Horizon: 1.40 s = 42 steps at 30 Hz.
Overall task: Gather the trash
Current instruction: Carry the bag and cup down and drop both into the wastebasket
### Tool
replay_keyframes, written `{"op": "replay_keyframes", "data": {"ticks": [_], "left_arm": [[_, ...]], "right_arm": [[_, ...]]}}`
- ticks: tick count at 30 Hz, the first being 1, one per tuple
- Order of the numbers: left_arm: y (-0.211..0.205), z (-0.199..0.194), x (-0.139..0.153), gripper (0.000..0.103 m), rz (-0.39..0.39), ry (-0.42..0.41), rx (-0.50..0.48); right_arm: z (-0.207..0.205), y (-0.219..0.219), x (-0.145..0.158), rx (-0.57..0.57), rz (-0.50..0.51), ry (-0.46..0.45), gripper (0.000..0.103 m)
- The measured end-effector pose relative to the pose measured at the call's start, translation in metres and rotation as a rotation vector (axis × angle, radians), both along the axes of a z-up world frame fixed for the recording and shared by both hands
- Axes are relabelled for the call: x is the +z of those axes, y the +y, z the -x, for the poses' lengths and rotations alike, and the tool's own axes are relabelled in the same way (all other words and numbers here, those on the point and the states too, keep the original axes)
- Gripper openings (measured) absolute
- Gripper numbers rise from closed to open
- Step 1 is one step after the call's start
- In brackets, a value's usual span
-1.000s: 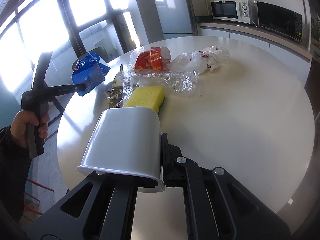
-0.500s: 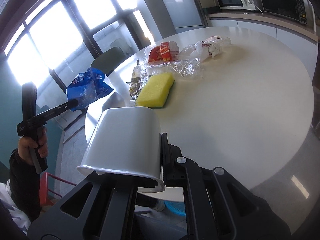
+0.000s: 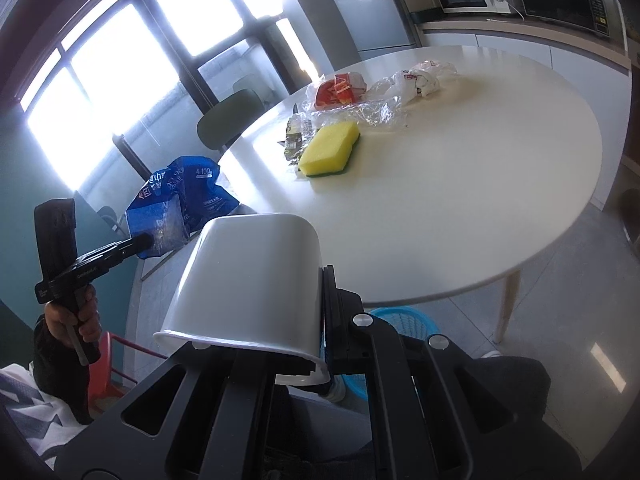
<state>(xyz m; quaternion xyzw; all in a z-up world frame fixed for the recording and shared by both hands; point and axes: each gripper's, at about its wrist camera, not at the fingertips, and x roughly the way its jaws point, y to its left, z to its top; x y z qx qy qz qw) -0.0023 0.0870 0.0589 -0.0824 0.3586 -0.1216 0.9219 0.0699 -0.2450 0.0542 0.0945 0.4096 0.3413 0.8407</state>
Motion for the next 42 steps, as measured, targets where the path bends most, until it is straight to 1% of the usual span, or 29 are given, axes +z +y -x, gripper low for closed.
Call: {"op": "replay_keyframes", "data": {"ticks": [4,10,13,15,16,18,21,23,27,31,32,34,36,38,40,42], "left_arm": [[-0.006,0.028,-0.010,0.002,0.044,0.020,-0.080],[-0.024,0.065,-0.026,0.002,0.053,0.060,-0.195],[-0.035,0.074,-0.034,0.002,0.052,0.093,-0.227],[-0.041,0.076,-0.042,0.002,0.084,0.117,-0.247],[-0.044,0.075,-0.047,0.002,0.084,0.136,-0.254],[-0.047,0.069,-0.061,0.002,0.082,0.159,-0.261],[-0.045,0.051,-0.089,0.002,0.112,0.230,-0.239],[-0.047,0.039,-0.106,0.002,0.131,0.254,-0.234],[-0.052,0.007,-0.140,0.002,0.159,0.311,-0.224],[-0.059,-0.026,-0.168,0.002,0.145,0.369,-0.217],[-0.060,-0.034,-0.176,0.002,0.152,0.388,-0.221],[-0.060,-0.049,-0.191,0.002,0.166,0.436,-0.204],[-0.061,-0.063,-0.204,0.002,0.182,0.481,-0.207],[-0.062,-0.076,-0.221,0.002,0.191,0.528,-0.197],[-0.062,-0.092,-0.240,0.002,0.206,0.588,-0.162],[-0.063,-0.108,-0.259,0.002,0.231,0.639,-0.127]], "right_arm": [[0.015,0.003,-0.010,0.044,-0.005,0.031,0.002],[0.034,0.010,-0.034,0.088,-0.015,0.087,0.002],[0.036,0.015,-0.048,0.097,-0.012,0.119,0.002],[0.037,0.019,-0.056,0.103,-0.009,0.139,0.002],[0.038,0.022,-0.061,0.108,-0.006,0.146,0.002],[0.036,0.027,-0.073,0.116,-0.001,0.169,0.002],[0.031,0.036,-0.098,0.125,0.010,0.230,0.002],[0.029,0.041,-0.114,0.124,0.031,0.249,0.002],[0.013,0.045,-0.148,0.098,0.050,0.314,0.002],[-0.008,0.045,-0.181,0.059,0.062,0.389,0.002],[-0.013,0.045,-0.189,0.047,0.064,0.411,0.002],[-0.024,0.044,-0.208,0.018,0.062,0.462,0.002],[-0.036,0.042,-0.225,-0.002,0.062,0.511,0.002],[-0.045,0.045,-0.242,-0.021,0.092,0.535,0.002],[-0.054,0.048,-0.258,-0.042,0.119,0.561,0.002],[-0.068,0.050,-0.279,-0.075,0.133,0.610,0.002]]}}
